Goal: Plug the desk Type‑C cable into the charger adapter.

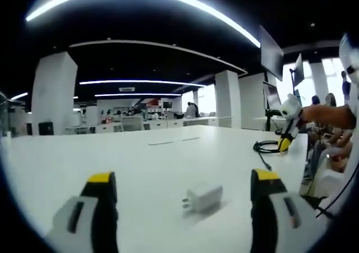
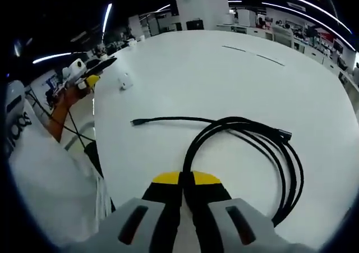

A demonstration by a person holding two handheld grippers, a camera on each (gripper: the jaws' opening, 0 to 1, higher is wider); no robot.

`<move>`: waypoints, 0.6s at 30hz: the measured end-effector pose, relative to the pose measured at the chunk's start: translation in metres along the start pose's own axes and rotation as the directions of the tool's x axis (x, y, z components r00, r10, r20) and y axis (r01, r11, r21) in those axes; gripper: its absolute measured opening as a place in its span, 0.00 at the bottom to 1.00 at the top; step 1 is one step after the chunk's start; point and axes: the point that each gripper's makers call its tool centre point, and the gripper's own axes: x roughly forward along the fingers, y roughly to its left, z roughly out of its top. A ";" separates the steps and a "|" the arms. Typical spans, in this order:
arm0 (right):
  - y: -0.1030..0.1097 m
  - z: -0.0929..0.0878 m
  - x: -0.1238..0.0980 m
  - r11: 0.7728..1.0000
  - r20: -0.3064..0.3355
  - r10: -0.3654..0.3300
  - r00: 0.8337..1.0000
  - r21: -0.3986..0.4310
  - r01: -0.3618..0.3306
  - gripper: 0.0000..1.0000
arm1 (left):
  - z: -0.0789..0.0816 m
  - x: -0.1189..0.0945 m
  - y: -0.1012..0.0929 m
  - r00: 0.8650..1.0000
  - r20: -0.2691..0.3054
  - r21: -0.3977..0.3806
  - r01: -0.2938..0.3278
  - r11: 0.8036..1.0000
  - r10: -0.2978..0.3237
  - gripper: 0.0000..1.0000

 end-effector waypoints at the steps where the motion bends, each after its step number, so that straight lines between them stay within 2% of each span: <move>1: 0.000 0.000 0.000 1.000 0.000 0.000 1.000 0.000 0.000 0.04 | 0.000 0.000 0.000 1.000 -0.002 0.001 0.000 1.000 0.000 1.00; 18: 0.017 -0.004 0.002 1.000 -0.011 0.012 1.000 0.000 -0.012 0.04 | -0.003 -0.002 0.000 1.000 -0.006 0.009 0.003 1.000 -0.003 1.00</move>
